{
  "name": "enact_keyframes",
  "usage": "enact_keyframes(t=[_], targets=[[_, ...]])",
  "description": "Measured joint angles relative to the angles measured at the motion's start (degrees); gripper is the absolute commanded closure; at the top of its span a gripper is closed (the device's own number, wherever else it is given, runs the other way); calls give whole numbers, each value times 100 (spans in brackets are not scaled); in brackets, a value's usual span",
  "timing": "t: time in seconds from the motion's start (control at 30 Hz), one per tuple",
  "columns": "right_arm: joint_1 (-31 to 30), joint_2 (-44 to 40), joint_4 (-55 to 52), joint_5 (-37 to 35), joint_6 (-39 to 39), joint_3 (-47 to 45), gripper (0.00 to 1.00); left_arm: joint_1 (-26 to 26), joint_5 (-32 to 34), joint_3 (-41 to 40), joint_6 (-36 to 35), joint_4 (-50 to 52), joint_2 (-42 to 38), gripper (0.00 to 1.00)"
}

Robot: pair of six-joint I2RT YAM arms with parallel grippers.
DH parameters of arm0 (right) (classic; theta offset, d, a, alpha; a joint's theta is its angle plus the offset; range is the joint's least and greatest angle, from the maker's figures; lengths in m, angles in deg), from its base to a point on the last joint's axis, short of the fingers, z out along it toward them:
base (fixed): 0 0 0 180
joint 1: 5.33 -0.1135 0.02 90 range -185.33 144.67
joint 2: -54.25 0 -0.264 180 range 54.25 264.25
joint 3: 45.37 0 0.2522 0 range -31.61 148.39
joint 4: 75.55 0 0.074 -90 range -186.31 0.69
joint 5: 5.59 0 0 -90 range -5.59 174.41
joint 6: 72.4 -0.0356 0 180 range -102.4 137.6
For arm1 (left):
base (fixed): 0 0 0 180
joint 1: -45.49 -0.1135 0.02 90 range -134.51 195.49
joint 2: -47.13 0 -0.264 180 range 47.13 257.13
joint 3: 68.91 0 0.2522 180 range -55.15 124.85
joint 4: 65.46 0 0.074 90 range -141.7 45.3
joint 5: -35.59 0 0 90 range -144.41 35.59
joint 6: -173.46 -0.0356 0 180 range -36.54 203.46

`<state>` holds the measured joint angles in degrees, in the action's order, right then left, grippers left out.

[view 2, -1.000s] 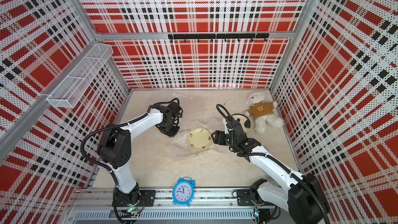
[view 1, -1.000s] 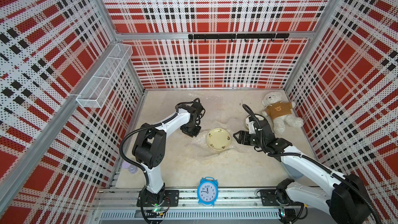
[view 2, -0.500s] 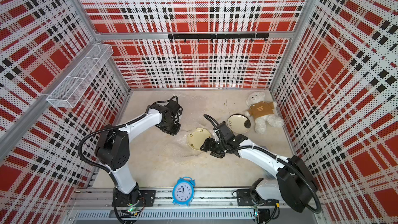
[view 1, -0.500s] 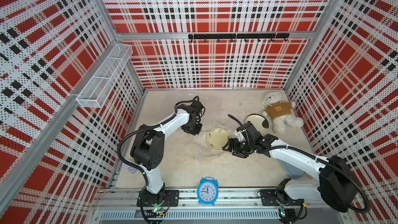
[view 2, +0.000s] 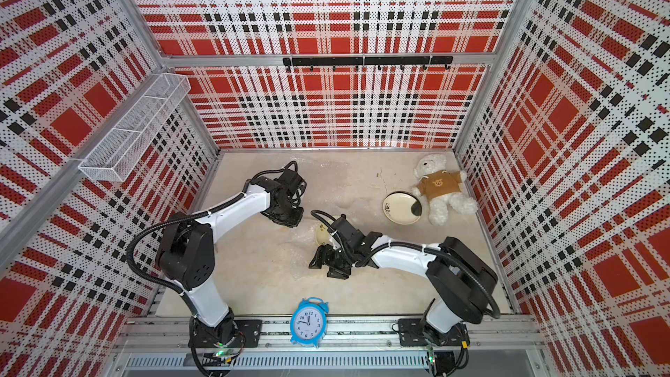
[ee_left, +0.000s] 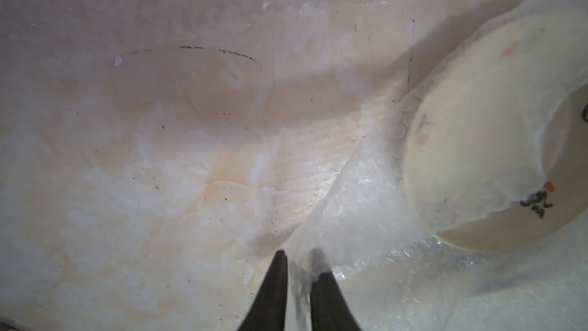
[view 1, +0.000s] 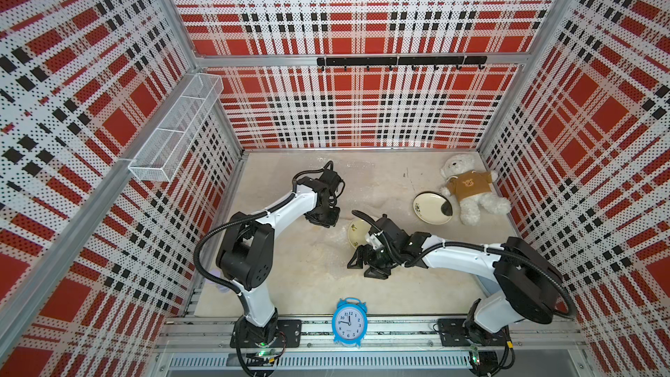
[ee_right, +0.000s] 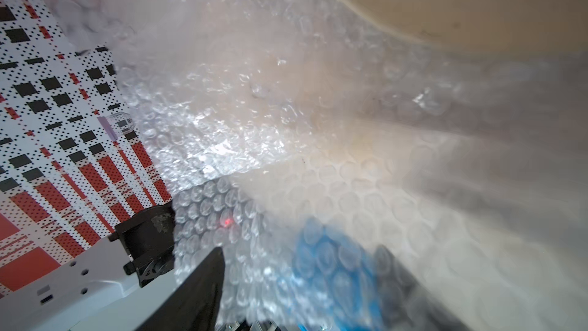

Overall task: Unpack dinner plates from bubble wrap
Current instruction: Unwrap the bubble wrap at the center of the board.

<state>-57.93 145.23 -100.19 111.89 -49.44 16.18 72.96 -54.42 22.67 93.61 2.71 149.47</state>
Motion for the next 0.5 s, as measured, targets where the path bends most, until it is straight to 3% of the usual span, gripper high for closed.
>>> enact_keyframes(t=[0.17,0.3,0.37,0.5], targets=[[-20,203,479,-42,-232,0,55,-2,-4,-20,15,-55,0,81],[-15,208,713,-122,-291,-4,94,-17,-20,-57,13,-98,0,82],[-15,208,780,-166,-308,-26,100,-46,-26,-59,13,-107,0,84],[-15,175,791,-282,-297,-142,100,-168,-85,-59,-13,-125,2,86]])
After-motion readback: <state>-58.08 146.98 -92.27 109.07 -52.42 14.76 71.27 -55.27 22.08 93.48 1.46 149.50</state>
